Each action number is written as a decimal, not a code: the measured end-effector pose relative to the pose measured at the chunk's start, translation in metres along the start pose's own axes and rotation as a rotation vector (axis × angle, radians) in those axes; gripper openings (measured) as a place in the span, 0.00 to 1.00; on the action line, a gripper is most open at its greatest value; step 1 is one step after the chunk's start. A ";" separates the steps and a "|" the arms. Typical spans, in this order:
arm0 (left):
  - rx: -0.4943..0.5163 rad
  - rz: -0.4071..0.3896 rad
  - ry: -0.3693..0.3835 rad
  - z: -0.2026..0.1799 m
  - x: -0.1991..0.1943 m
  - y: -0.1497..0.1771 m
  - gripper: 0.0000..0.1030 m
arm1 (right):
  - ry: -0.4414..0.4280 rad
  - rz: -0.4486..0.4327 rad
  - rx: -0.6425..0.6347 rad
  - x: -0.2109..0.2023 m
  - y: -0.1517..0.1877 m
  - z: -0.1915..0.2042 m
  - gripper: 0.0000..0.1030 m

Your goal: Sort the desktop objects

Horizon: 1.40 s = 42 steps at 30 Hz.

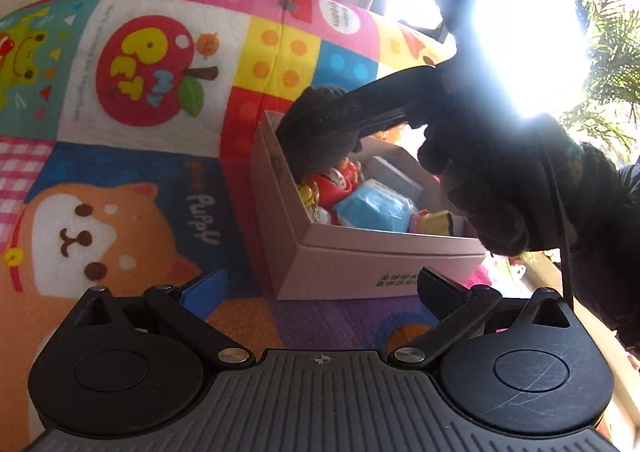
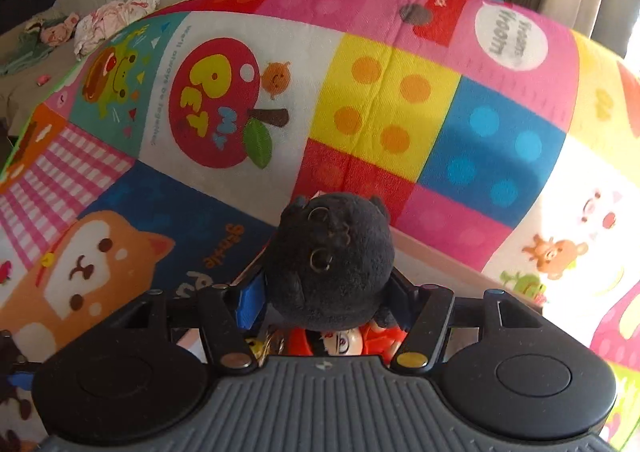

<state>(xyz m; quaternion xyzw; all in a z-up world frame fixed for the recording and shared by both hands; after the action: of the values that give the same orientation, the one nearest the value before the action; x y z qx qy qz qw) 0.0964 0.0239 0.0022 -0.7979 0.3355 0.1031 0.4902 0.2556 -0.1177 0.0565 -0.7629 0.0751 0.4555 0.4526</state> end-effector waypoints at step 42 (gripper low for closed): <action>0.119 -0.009 -0.464 -0.035 -0.017 0.073 1.00 | 0.205 -0.050 0.277 -0.087 0.218 0.060 1.00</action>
<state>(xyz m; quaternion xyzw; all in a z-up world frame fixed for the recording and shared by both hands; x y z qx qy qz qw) 0.0312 -0.0203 -0.0242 -0.7241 0.2156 0.2614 0.6007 0.0537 -0.2239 -0.0234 -0.7375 0.1640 0.3493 0.5543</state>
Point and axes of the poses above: each gripper's, at about its wrist camera, not at the fingertips, and x roughly the way its jaws point, z to its left, y to its underside, the point moved 1 cm from there along x, roughly the way its jaws point, and after that the axes turned 11 degrees about -x, right-handed, at the moved point
